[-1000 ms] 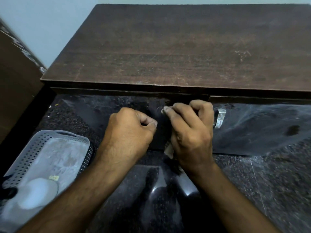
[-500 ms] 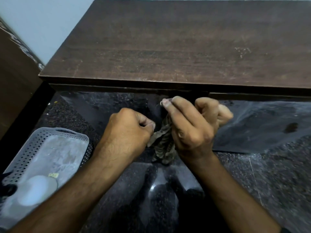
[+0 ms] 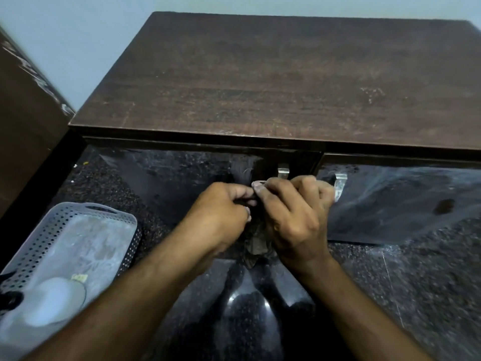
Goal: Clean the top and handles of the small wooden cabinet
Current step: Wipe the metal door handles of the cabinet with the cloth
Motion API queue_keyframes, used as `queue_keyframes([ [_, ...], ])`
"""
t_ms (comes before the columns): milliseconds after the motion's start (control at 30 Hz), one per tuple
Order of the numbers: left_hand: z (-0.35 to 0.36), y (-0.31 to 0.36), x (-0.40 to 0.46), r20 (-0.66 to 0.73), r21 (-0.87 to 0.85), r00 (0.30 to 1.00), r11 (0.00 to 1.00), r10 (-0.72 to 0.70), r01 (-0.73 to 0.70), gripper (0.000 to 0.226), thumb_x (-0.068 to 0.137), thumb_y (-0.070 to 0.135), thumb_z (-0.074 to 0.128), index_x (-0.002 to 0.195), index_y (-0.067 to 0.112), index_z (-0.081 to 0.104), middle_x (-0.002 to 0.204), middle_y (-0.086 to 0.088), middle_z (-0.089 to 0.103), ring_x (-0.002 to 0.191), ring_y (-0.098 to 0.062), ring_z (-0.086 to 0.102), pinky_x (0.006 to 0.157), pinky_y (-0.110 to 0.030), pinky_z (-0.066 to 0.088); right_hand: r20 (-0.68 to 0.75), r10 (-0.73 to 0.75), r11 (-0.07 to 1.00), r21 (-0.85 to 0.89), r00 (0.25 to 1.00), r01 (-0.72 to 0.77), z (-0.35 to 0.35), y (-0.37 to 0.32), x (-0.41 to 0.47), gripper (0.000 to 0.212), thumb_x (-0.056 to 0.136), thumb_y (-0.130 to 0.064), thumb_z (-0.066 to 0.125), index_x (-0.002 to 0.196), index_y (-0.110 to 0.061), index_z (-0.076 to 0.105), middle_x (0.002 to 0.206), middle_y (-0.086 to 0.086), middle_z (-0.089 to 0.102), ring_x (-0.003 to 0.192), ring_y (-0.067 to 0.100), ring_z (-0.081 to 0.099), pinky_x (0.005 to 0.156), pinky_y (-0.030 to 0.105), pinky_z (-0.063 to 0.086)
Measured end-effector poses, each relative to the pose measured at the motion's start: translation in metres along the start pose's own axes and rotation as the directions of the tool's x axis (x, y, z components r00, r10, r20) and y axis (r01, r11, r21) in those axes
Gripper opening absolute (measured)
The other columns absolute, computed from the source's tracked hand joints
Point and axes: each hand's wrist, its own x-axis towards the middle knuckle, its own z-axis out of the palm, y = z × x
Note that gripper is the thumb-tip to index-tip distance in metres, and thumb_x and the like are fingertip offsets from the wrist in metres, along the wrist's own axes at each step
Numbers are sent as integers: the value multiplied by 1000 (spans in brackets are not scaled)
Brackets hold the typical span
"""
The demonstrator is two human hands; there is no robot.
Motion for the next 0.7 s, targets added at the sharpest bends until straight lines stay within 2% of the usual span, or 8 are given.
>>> queue_keyframes([
  [67, 0, 5, 0, 15, -205, 997, 976, -69, 71, 38, 87, -7, 51, 104, 17, 75, 98, 2, 75, 81, -12, 61, 67, -29, 48, -28, 36, 993, 110, 999, -33, -8, 0, -3, 12, 89, -5, 69, 96, -2, 79, 100, 10, 75, 82, 24, 51, 74, 38, 37],
  [167, 2, 13, -2, 31, -392, 996, 916, -78, 84, 22, 89, 6, 55, 92, 4, 77, 83, -7, 70, 70, -15, 56, 58, -25, 43, -8, 177, 941, 293, 984, -167, -22, -6, -12, 15, 87, 3, 71, 100, 3, 77, 99, 14, 72, 83, 27, 61, 81, 29, 43],
  [233, 5, 13, -5, 13, -330, 999, 943, -31, 34, 23, 93, 19, 63, 88, 1, 76, 74, -10, 65, 66, -17, 55, 59, -24, 44, 30, 282, 891, 362, 959, -273, -28, -11, -17, 14, 86, 1, 75, 99, 3, 76, 96, 12, 71, 86, 23, 64, 85, 22, 47],
  [333, 5, 10, -6, -99, -244, 995, 969, 4, -28, 22, 90, 24, 69, 76, 7, 75, 61, -9, 66, 55, -16, 56, 61, -28, 50, 56, 375, 821, 443, 925, -359, -31, -17, -20, 16, 84, -3, 78, 99, 2, 75, 97, 9, 71, 92, 17, 67, 84, 24, 54],
  [400, 4, 12, -6, -139, -312, 990, 949, -6, -39, 23, 89, 23, 70, 75, 5, 75, 61, -12, 67, 51, -16, 56, 57, -28, 52, 66, 440, 766, 494, 896, -412, -32, -20, -21, 21, 85, -7, 77, 103, 2, 74, 101, 7, 70, 98, 13, 67, 88, 20, 52],
  [500, 2, 13, -4, -179, -463, 982, 886, -57, -33, 24, 92, 17, 66, 75, 0, 70, 59, -15, 63, 41, -13, 52, 44, -23, 49, 122, 446, 728, 527, 887, -439, -31, -25, -23, 28, 86, -5, 76, 112, 4, 72, 104, 9, 71, 100, 14, 69, 89, 20, 53],
  [600, -2, 7, 0, -214, -338, 977, 940, -20, -55, 21, 91, 15, 68, 75, 2, 71, 60, -14, 66, 48, -20, 56, 54, -31, 51, 153, 514, 635, 593, 844, -495, -31, -22, -22, 23, 86, -2, 75, 109, 0, 74, 97, 8, 72, 91, 15, 71, 80, 26, 57],
  [700, -6, 1, 4, -227, -139, 973, 988, 41, -74, 10, 80, 19, 79, 76, 12, 74, 62, -7, 72, 52, -17, 63, 54, -31, 53, 18, 578, 664, 570, 816, -483, -31, -6, -5, 18, 88, -6, 74, 105, -1, 75, 97, 7, 70, 92, 10, 67, 82, 17, 51],
])
